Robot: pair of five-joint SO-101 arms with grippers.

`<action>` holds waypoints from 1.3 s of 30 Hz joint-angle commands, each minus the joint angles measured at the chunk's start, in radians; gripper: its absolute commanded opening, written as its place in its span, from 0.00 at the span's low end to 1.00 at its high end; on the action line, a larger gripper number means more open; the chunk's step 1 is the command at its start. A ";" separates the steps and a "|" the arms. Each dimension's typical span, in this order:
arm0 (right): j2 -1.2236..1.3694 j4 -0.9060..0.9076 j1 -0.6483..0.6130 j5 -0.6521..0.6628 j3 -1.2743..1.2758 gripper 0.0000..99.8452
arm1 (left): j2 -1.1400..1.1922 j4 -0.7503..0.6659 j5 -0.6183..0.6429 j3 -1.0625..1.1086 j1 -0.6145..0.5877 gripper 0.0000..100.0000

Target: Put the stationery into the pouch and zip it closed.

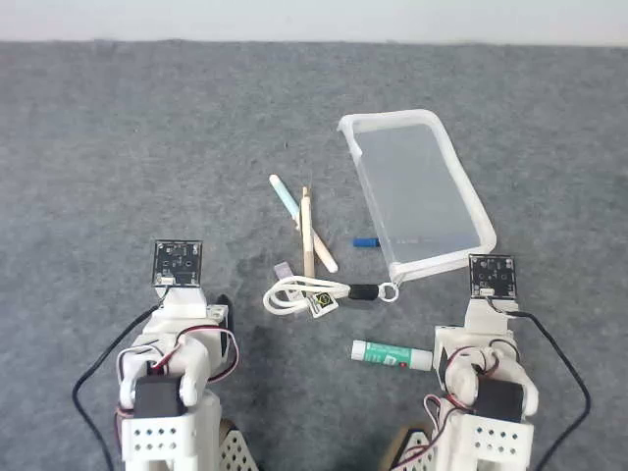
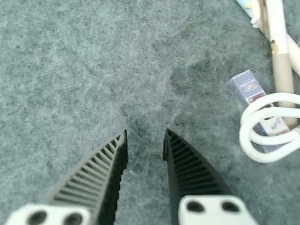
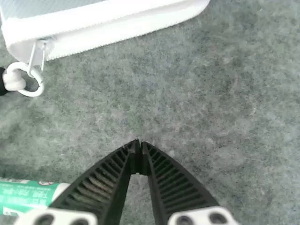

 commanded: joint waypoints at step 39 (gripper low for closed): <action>-0.019 -0.010 -0.062 0.130 -0.173 0.01 | -0.021 -0.104 -0.293 -0.093 0.021 0.12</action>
